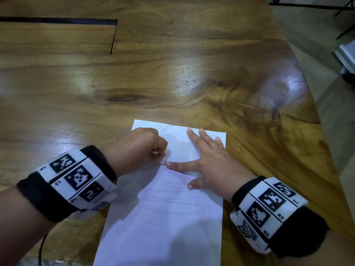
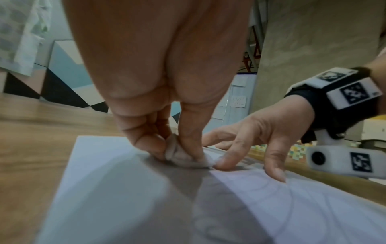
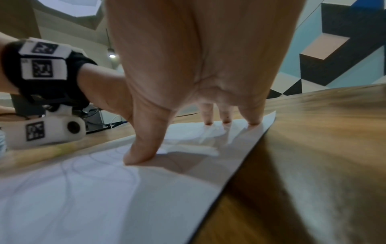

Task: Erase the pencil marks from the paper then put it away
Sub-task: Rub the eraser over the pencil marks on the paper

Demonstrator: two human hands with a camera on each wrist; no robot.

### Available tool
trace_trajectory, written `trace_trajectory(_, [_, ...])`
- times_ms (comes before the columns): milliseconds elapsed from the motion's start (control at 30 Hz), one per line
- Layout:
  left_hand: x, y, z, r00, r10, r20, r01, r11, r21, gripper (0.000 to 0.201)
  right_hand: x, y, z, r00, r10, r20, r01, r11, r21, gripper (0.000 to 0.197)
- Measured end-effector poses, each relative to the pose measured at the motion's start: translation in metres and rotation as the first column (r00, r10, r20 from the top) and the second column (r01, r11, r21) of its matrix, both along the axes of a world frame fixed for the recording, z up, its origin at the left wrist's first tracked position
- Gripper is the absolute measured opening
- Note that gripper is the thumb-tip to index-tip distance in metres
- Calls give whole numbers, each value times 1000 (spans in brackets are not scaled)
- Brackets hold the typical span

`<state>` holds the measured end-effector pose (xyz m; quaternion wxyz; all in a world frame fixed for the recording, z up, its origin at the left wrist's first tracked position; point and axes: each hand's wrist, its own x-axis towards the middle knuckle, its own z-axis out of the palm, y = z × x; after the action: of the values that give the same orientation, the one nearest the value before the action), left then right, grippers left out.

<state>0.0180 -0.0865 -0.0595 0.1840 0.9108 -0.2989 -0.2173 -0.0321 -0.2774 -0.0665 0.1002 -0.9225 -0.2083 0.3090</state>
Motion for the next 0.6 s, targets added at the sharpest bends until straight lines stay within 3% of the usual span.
trace_trajectory(67, [-1,2,-3,1000,10,21,-10,1000,-22,8,1,-2,1,1000,-18,-6,18,999,29,68])
trace_trajectory(200, [-4,1,-2,999,46,30,-44,998,-41,4,4,-15,-1,981,-192,4,190,975,117,88])
trace_trajectory(333, [16,-10,5,997,57,-54,-54,997,61,15,4,-9,0,983,-181,8,180,982,53,96])
trace_trajectory(467, [34,-28,6,995,96,36,-95,995,-38,11,4,-5,0,983,-182,13,182,983,31,96])
trace_trajectory(600, [7,-11,-3,992,54,115,-40,992,-122,15,4,-4,0,985,-169,30,169,986,18,96])
